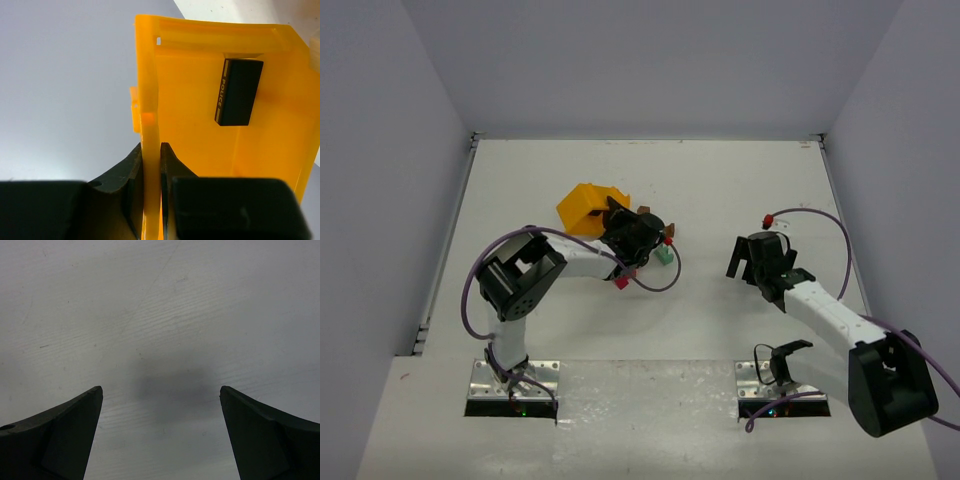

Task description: Build the wood block tower

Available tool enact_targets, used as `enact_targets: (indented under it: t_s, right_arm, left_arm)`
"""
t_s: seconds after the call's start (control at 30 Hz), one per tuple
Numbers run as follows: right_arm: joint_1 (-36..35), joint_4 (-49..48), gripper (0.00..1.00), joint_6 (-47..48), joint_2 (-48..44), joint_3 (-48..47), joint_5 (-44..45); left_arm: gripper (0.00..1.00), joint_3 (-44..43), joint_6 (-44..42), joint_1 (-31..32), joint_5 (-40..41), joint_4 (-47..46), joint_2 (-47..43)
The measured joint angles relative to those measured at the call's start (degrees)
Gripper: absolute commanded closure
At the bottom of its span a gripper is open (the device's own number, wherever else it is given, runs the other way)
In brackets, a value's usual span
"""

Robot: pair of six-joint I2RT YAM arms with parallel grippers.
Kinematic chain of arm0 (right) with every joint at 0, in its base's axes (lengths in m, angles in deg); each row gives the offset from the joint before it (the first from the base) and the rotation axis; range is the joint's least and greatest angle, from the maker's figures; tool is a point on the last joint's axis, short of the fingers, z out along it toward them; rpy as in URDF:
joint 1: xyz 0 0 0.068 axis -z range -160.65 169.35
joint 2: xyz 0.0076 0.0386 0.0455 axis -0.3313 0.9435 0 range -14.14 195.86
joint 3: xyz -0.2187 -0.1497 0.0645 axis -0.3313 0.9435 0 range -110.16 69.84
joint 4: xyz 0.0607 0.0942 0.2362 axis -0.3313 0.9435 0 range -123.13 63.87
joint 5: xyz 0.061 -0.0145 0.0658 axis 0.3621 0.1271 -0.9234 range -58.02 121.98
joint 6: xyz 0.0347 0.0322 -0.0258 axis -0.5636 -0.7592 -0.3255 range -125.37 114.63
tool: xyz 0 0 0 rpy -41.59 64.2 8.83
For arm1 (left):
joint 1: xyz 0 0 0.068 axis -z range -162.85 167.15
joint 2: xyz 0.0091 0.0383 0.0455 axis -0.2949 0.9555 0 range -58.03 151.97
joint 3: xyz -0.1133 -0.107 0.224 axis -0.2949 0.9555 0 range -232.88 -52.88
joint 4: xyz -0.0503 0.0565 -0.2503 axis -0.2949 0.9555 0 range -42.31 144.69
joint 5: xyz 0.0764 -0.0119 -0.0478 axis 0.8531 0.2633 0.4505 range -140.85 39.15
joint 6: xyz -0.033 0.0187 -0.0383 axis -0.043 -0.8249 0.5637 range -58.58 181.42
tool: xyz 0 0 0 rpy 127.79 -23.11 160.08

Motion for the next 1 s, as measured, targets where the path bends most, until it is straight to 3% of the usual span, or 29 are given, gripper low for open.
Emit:
enact_targets:
  t_s: [0.5, 1.0]
  right_arm:
    - [0.00, 0.81, 0.01, 0.32, 0.56, -0.47, 0.00]
    - [0.00, 1.07, 0.01, 0.62, 1.50, -1.04, 0.01]
  left_arm:
    - [1.00, 4.04, -8.02, 2.75, 1.54, -6.31, 0.00]
    - [1.00, 9.00, -9.54, 6.83, 3.07, -4.51, 0.12]
